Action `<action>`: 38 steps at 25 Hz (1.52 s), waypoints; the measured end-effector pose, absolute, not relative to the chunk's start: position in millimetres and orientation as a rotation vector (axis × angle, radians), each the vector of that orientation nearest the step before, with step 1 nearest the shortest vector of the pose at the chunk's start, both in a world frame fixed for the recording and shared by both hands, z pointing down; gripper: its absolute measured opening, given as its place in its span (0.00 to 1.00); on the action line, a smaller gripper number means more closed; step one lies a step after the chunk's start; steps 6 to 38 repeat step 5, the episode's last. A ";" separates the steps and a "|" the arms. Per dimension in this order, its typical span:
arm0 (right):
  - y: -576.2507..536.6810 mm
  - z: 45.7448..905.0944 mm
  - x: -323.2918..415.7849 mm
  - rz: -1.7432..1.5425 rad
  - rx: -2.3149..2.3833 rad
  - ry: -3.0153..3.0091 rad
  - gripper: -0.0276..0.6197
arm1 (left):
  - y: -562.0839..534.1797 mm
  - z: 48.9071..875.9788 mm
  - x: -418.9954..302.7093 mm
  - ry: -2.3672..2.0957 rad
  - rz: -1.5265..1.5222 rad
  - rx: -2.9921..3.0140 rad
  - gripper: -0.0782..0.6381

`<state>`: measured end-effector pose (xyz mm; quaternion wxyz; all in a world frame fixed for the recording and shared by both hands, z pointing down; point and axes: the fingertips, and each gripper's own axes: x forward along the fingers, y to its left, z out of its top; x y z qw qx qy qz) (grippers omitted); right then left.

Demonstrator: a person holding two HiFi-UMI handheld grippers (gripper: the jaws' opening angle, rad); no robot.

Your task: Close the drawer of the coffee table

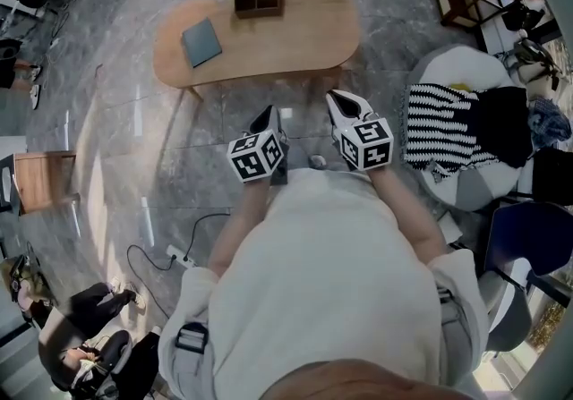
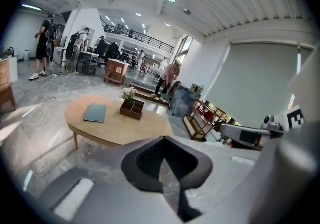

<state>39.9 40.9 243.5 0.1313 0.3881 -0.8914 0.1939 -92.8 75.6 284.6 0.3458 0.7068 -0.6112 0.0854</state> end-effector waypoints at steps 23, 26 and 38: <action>39.2 243.8 39.8 0.551 1.122 -2.587 0.04 | 72.7 285.4 -94.2 -1.589 0.221 1.836 0.11; 39.2 243.8 39.8 0.551 1.122 -2.587 0.04 | 72.7 285.4 -94.2 -1.589 0.221 1.836 0.11; 39.2 243.8 39.8 0.551 1.122 -2.587 0.04 | 72.7 285.4 -94.2 -1.589 0.221 1.836 0.11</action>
